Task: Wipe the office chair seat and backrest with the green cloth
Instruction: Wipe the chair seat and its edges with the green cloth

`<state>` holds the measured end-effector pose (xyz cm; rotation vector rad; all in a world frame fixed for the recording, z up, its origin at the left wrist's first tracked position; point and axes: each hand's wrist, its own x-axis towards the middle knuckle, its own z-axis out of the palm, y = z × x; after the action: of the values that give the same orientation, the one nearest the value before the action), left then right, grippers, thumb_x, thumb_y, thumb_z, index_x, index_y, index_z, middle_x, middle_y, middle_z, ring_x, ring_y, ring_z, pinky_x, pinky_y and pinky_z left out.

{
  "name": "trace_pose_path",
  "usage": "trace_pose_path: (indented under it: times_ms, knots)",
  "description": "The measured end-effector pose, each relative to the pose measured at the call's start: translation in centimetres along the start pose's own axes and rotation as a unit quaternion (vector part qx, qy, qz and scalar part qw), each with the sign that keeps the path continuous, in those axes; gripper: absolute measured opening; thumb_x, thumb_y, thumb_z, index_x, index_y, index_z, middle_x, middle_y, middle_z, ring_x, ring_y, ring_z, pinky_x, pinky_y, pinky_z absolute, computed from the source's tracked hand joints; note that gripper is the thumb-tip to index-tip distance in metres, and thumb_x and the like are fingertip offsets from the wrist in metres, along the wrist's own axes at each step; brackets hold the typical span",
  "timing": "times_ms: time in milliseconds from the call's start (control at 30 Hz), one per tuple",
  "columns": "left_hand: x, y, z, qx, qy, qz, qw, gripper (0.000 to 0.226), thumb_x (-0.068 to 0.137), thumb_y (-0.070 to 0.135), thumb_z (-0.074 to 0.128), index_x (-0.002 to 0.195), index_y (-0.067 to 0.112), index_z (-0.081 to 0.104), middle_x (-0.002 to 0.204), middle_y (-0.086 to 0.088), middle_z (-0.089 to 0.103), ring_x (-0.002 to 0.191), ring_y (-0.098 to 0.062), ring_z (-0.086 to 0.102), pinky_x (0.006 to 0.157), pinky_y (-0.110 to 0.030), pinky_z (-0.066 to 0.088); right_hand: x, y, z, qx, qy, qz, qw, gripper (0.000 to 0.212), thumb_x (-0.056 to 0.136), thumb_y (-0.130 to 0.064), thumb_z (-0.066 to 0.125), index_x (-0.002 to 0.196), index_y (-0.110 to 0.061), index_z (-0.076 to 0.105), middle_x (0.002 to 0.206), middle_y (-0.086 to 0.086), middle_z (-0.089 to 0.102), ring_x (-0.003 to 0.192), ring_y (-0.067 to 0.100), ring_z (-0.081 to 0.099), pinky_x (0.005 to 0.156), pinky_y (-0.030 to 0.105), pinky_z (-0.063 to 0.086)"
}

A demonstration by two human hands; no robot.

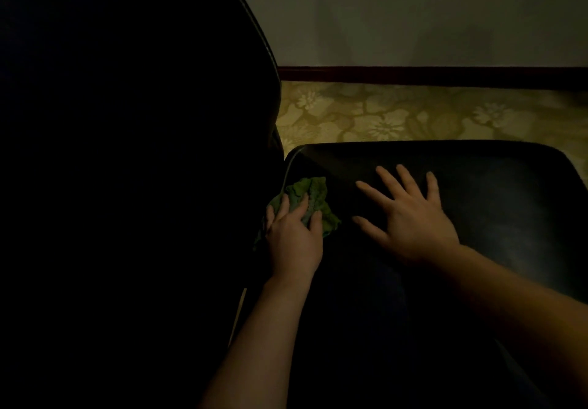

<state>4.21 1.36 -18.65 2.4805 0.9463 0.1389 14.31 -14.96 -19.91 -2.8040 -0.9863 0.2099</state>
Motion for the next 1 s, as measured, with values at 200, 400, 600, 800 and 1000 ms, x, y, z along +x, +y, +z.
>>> trace_pose_path:
  times_ms: [200,400,600,800,1000]
  knots:
    - [2.1,1.4,0.5,-0.003,0.008,-0.010,1.000,0.047,0.100,0.042,0.052,0.146,0.032,0.048,0.164,-0.002,0.027,0.153,-0.028,0.015,0.125,-0.044,0.014,-0.2,-0.3,0.6,-0.005,0.032,0.013,0.999,0.080,0.080,-0.080,0.003,0.152,-0.046,0.014,0.165,-0.001,0.012,0.152,0.026,0.002,0.118,0.059,-0.005]
    - [0.4,0.9,0.3,0.015,0.010,-0.002,1.000,0.050,0.103,0.045,0.045,0.151,0.032,0.041,0.166,-0.001,0.023,0.155,-0.025,0.009,0.126,-0.040,0.013,-0.3,-0.4,0.8,-0.008,0.045,0.013,0.999,0.077,0.083,-0.077,0.007,0.152,-0.045,0.020,0.164,0.001,0.018,0.152,0.028,0.008,0.118,0.060,-0.002]
    - [-0.3,0.8,0.5,0.029,0.005,-0.002,1.000,0.051,0.104,0.044,0.044,0.152,0.031,0.038,0.166,-0.001,0.021,0.155,-0.026,0.008,0.126,-0.041,0.012,-0.4,-0.2,0.8,-0.005,0.043,0.006,0.999,0.077,0.083,-0.077,0.004,0.152,-0.045,0.017,0.164,0.001,0.016,0.152,0.028,0.006,0.117,0.060,-0.003]
    - [1.6,2.1,0.8,0.033,-0.003,-0.006,0.999,0.059,0.099,0.055,0.046,0.153,0.033,0.037,0.167,-0.002,0.019,0.154,-0.029,0.008,0.126,-0.044,0.009,-0.4,-0.3,0.9,-0.005,0.052,0.008,0.999,0.077,0.083,-0.077,0.006,0.152,-0.044,0.020,0.164,0.002,0.017,0.152,0.029,0.008,0.118,0.061,-0.003]
    - [2.6,2.7,0.8,0.033,-0.007,0.003,0.999,0.062,0.098,0.058,0.048,0.153,0.034,0.036,0.167,-0.003,0.019,0.155,-0.030,0.007,0.126,-0.043,0.008,-0.3,-0.3,1.1,-0.008,0.060,0.012,0.998,0.075,0.086,-0.076,0.012,0.151,-0.043,0.025,0.163,0.003,0.023,0.151,0.030,0.012,0.118,0.061,0.000]
